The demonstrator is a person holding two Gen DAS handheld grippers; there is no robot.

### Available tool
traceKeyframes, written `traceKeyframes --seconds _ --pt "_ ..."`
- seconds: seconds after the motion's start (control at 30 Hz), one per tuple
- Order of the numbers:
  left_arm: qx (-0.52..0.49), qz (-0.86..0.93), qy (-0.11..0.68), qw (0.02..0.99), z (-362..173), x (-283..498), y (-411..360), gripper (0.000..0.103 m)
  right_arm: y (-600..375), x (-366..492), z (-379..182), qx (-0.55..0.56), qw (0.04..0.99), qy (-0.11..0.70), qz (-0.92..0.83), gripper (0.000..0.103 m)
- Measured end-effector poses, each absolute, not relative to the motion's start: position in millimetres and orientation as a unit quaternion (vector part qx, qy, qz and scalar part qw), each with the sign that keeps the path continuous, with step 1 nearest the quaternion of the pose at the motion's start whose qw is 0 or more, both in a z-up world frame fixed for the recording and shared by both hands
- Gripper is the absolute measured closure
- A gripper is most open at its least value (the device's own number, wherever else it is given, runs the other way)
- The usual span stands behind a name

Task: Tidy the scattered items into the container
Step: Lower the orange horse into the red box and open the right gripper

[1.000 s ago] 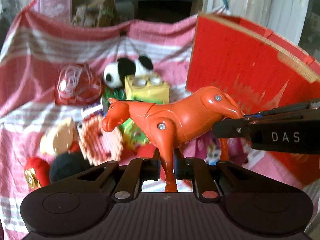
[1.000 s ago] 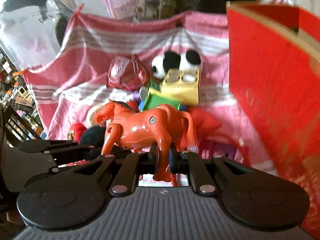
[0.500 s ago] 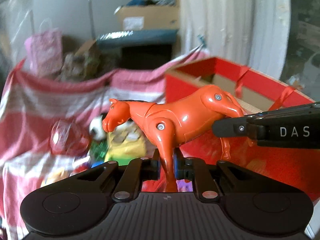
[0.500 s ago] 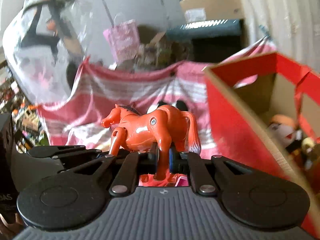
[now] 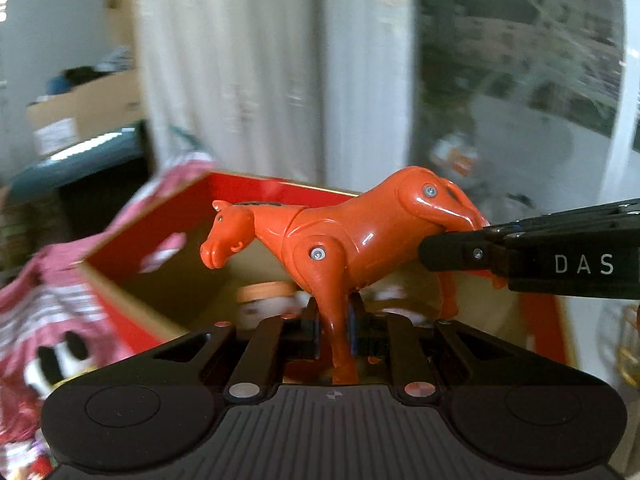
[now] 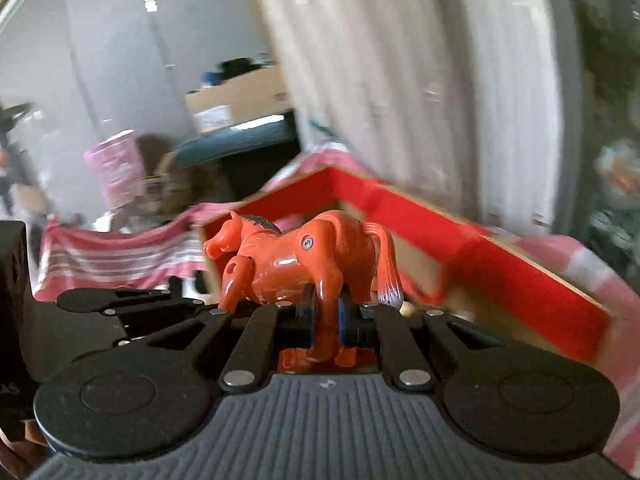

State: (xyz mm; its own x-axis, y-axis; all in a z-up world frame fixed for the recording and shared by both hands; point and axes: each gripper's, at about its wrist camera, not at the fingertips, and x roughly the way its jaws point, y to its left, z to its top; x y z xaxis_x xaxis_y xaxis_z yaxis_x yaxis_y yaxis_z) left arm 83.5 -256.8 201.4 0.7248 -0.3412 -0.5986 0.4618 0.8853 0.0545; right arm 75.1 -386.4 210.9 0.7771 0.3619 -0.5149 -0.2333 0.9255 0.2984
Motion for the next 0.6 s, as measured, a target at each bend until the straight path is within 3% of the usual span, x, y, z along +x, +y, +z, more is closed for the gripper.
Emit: traceKeyframes --seconds 0.37,0.43,0.47,0.5,0.53,0.57,0.6 --pt "0.117 -0.244 0.367 0.89 156.6 104.6 -320.1 0.094 -449.5 86.5 166.1 0.127 0.914 0.359 0.138 0.091" --pt "0.113 -0.249 0.384 0.882 151.5 107.1 -320.6 0.069 -448.5 90.0 162.3 0.111 0.91 0.372 0.147 0.086" --pt "0.107 -0.25 0.389 0.88 150.7 104.0 -315.1 0.048 -447.7 92.0 161.0 0.102 0.91 0.374 0.148 0.072" --pt "0.103 -0.245 0.391 0.881 150.6 104.0 -314.9 0.021 -447.2 93.4 160.5 0.091 0.914 0.368 0.14 0.034" --pt "0.101 -0.234 0.385 0.887 152.0 102.4 -313.7 0.013 -447.0 92.7 160.8 0.084 0.92 0.361 0.127 0.019" --pt "0.101 -0.223 0.373 0.895 153.4 101.5 -312.3 0.008 -447.5 92.2 161.8 0.08 0.927 0.348 0.116 0.012" --pt "0.105 -0.214 0.362 0.901 155.5 100.7 -311.0 0.008 -448.5 92.9 161.8 0.078 0.93 0.34 0.115 0.014"
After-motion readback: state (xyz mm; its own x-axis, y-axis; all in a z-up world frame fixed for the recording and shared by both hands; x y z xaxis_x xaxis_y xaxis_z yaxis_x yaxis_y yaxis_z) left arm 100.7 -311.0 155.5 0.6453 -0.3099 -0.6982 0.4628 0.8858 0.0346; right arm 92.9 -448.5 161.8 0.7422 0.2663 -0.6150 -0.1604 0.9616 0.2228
